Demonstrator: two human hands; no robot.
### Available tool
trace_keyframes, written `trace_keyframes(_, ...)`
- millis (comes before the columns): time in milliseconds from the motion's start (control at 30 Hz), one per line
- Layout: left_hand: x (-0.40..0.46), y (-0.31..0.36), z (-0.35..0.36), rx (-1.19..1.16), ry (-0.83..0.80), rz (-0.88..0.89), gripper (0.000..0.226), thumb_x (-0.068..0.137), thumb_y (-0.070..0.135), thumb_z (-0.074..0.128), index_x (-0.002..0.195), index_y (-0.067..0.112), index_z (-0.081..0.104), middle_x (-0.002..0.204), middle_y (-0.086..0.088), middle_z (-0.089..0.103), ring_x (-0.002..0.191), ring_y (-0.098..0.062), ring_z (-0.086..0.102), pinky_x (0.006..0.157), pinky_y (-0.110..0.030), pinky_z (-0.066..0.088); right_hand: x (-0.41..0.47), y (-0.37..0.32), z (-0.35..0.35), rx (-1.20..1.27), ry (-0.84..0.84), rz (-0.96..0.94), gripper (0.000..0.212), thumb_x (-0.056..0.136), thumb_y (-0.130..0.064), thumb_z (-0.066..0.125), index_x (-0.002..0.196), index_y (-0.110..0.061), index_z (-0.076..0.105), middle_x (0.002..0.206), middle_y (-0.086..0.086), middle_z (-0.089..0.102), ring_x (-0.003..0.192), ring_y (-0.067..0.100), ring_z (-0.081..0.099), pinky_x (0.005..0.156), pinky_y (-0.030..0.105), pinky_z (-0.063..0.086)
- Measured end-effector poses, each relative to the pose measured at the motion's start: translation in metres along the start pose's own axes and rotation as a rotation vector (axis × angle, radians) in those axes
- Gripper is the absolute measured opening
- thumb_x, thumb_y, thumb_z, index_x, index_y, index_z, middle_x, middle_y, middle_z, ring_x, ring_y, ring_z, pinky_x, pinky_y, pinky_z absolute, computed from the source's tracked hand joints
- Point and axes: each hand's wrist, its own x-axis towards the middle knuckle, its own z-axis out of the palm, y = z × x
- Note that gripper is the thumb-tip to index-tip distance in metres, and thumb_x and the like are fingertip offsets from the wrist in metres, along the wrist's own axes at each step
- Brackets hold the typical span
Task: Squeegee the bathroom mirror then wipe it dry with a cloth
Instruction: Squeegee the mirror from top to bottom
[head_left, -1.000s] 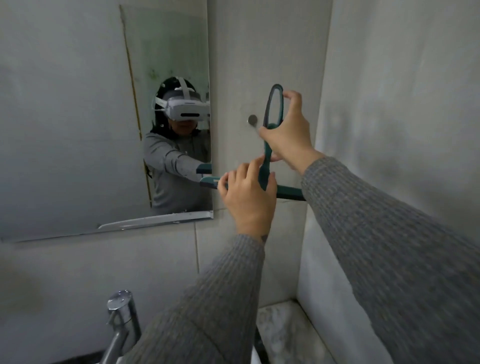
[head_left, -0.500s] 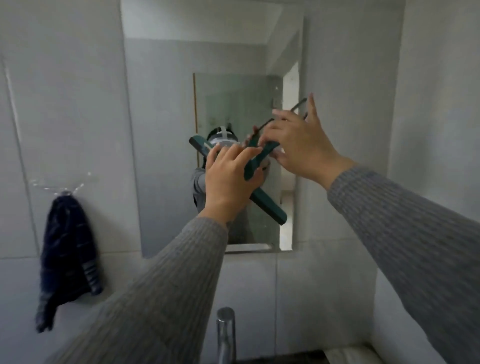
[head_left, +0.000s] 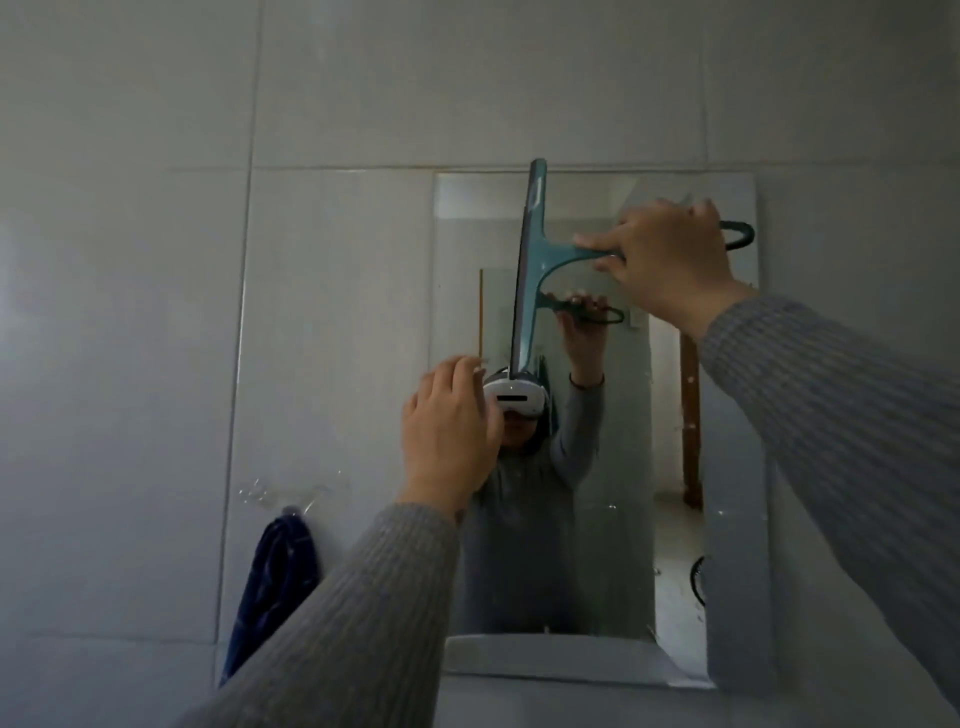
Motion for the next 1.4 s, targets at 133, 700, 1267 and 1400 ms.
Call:
trace_keyframes(133,0.024,-0.011,0.02,0.003,-0.099,-0.067,0.051,0.091,0.04,0.05,0.137,0.02,0.039,0.145,-0.001,0.038,0.13,-0.019,0.036,0.103,-0.037,0.037,0.044,-0.023,0.01,0.058,0.061,0.075,0.034,0.101,-0.03,0.041,0.131,-0.044,0.051,0.114,0.004,0.061,0.11,0.03,0.049,0.094,0.047,0.031)
trace_keyframes(700,0.027,-0.01,0.06,0.038,-0.156,-0.096,0.1,0.078,0.066,0.058,0.151,0.029,0.001,0.158,-0.003,-0.017,0.145,-0.02,-0.014,0.116,-0.036,0.002,0.094,-0.079,0.073,0.101,0.102,0.148,0.045,0.099,-0.023,0.045,0.138,-0.045,0.043,0.13,0.005,0.053,0.123,0.028,0.042,0.099,0.05,0.027)
trace_keyframes(1267,0.027,-0.007,0.061,0.071,-0.144,-0.123,0.104,0.074,0.067,0.062,0.151,0.028,0.003,0.159,-0.005,-0.013,0.145,-0.022,-0.01,0.113,-0.035,0.003,0.06,0.04,0.048,0.037,-0.02,0.409,0.056,0.097,-0.015,0.044,0.141,-0.048,0.035,0.137,0.011,0.048,0.126,0.033,0.037,0.102,0.052,0.024)
trace_keyframes(1400,0.028,-0.007,0.064,0.091,-0.136,-0.131,0.106,0.072,0.069,0.062,0.15,0.029,0.003,0.159,-0.004,-0.012,0.146,-0.023,-0.008,0.115,-0.038,0.009,0.042,0.068,0.041,0.067,-0.056,0.518,0.056,0.096,-0.015,0.04,0.141,-0.048,0.035,0.143,0.011,0.043,0.129,0.034,0.036,0.104,0.055,0.022)
